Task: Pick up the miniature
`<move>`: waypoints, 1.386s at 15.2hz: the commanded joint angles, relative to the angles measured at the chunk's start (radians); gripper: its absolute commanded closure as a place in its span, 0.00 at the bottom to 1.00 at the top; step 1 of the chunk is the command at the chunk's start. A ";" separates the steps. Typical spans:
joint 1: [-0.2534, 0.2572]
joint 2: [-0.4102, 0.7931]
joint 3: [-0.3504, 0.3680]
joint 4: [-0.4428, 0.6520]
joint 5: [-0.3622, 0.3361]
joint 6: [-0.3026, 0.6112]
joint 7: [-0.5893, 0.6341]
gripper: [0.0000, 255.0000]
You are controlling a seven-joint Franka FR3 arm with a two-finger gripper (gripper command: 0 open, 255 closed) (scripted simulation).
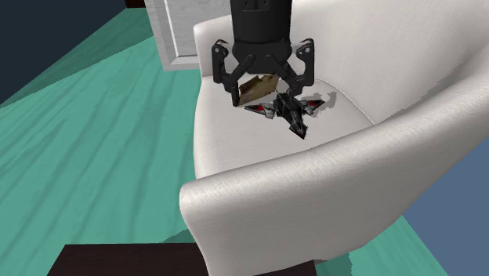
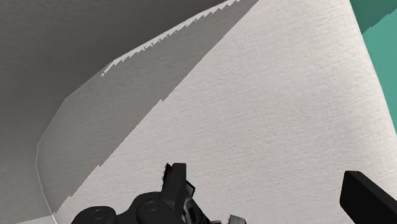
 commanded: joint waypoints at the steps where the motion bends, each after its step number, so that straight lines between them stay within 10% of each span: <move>1: -0.013 0.060 -0.024 0.003 -0.006 0.087 -0.010 0.00; 9: -0.039 0.347 -0.110 0.108 0.056 0.368 -0.086 0.00; 19: -0.040 0.447 -0.113 0.089 0.095 0.488 -0.111 0.00; 20: -0.040 0.447 -0.113 0.089 0.095 0.488 -0.111 1.00; 21: -0.040 0.447 -0.113 0.089 0.095 0.488 -0.111 1.00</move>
